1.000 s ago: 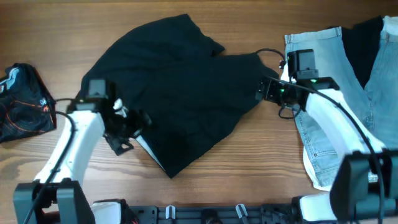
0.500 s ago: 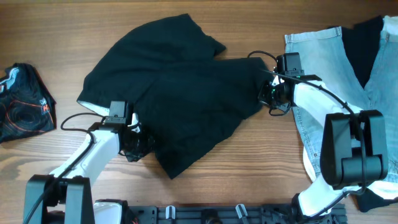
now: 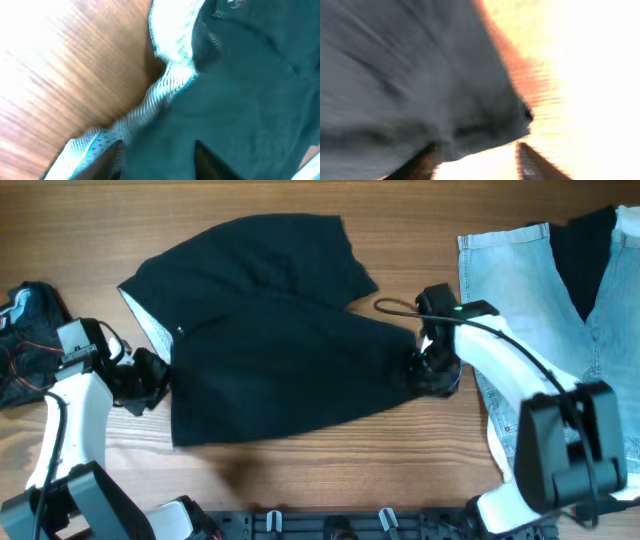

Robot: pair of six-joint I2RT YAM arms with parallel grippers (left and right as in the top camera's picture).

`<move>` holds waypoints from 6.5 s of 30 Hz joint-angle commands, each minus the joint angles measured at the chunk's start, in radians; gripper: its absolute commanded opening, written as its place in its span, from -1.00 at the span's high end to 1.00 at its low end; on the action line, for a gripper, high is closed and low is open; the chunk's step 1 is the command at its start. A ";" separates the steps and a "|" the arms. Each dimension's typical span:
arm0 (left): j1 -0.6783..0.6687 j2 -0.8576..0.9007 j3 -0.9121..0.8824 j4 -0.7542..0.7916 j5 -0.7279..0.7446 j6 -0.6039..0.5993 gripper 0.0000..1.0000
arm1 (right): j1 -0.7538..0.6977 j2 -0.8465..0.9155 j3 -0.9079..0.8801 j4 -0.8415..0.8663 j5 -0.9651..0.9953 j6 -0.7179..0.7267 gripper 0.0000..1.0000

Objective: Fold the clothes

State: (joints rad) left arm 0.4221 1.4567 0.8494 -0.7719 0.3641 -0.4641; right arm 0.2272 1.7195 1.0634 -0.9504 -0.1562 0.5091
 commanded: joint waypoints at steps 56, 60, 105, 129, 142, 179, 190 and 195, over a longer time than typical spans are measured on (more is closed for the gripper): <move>-0.470 0.001 -0.189 0.049 0.008 -0.248 -0.50 | -0.326 -0.172 0.019 -0.142 -0.089 0.114 -0.99; -0.482 0.001 -0.189 -0.060 0.002 -0.305 -0.67 | -0.326 -0.171 0.007 -0.119 -0.090 0.109 -0.99; -0.527 -0.292 -0.187 -0.157 -0.340 -0.373 0.92 | -0.318 -0.171 -0.347 0.187 -0.069 0.208 0.00; -0.527 -0.610 0.323 -0.376 -0.468 -0.255 0.92 | -0.321 -0.668 0.177 0.181 0.081 -0.204 0.91; -0.457 0.111 0.322 -0.093 -0.594 -0.473 0.92 | -0.217 0.002 0.176 0.714 -0.142 -0.221 0.85; -0.359 0.248 -0.045 0.353 -0.085 -0.216 0.92 | -0.128 -0.053 0.127 0.429 -0.040 -0.218 -0.29; -0.278 0.101 0.418 -0.171 -0.111 0.017 0.92 | 0.188 0.118 0.122 0.459 -0.283 -0.245 0.88; -0.275 0.072 0.614 -0.265 0.071 0.016 0.92 | 0.441 0.345 0.122 0.752 -0.457 -0.166 0.86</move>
State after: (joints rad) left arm 0.1444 1.5562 1.3922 -1.0256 0.2882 -0.4747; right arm 0.5594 1.9640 1.1801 -0.2920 -0.5018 0.2916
